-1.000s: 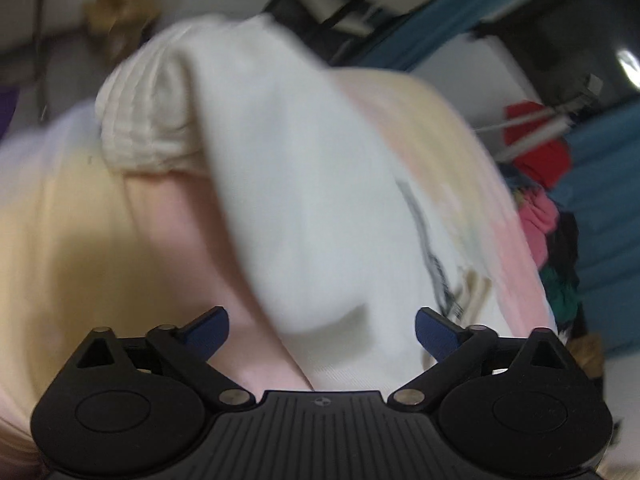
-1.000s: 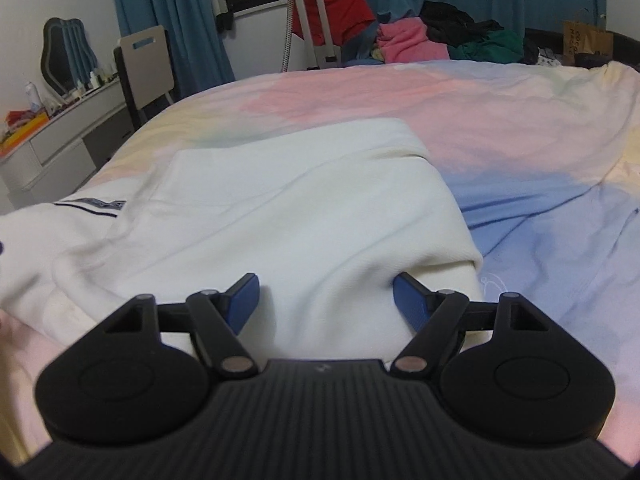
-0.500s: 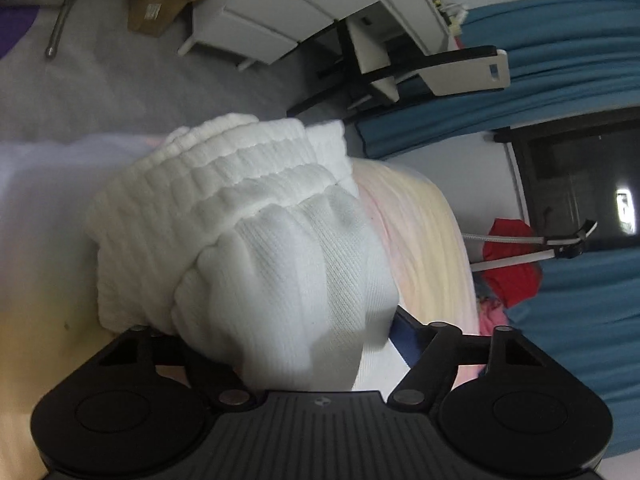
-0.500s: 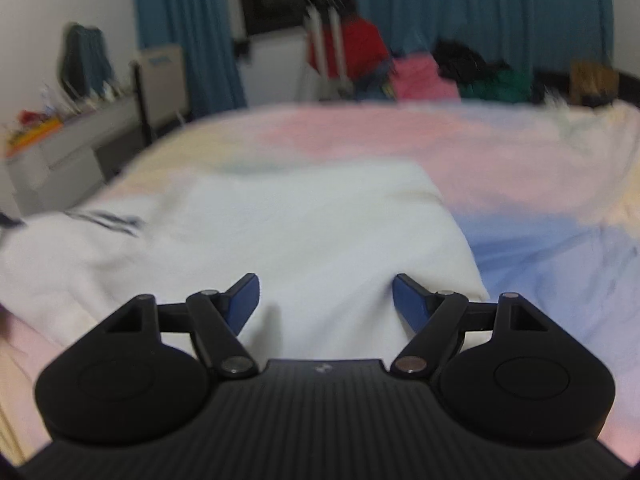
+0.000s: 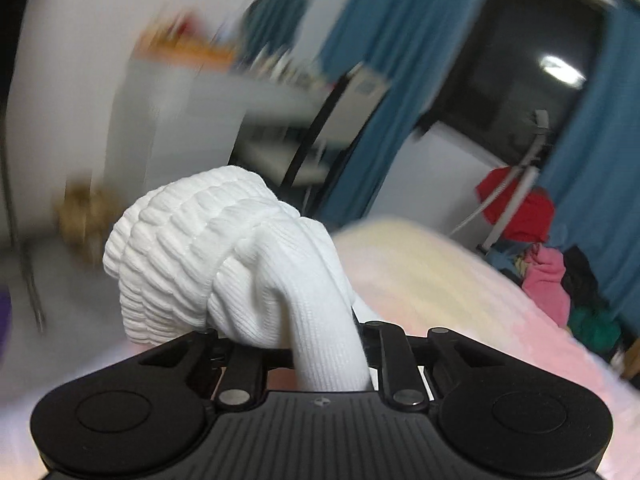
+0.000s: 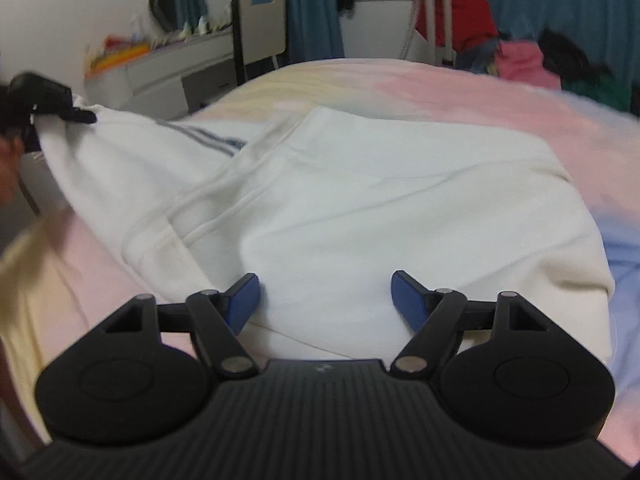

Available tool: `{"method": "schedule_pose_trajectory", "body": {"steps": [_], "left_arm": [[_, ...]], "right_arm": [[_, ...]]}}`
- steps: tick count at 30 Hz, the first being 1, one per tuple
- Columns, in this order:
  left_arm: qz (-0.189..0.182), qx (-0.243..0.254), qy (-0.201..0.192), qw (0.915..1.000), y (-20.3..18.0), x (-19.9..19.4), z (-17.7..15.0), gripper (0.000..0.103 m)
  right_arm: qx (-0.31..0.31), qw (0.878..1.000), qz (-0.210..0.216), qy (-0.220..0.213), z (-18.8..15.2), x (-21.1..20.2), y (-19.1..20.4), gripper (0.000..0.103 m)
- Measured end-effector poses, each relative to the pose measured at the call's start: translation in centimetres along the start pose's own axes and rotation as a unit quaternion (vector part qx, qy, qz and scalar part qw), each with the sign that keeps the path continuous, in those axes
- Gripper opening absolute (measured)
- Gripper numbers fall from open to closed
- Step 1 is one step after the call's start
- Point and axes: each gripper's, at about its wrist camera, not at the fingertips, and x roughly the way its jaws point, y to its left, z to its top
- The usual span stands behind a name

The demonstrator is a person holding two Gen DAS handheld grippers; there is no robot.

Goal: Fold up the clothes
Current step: 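Grasp the ribbed cuffs with the right gripper while the left gripper holds the pants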

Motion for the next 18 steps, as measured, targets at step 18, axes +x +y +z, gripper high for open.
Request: {"method": "schedule_pose_trajectory", "body": {"steps": [18], "left_arm": [[-0.109, 0.373, -0.182, 0.9034, -37.6, -6.9, -19.9, 0.015]], "right_arm": [[0.333, 0.909, -0.146, -0.201, 0.5, -10.7, -16.8, 0.076]]}}
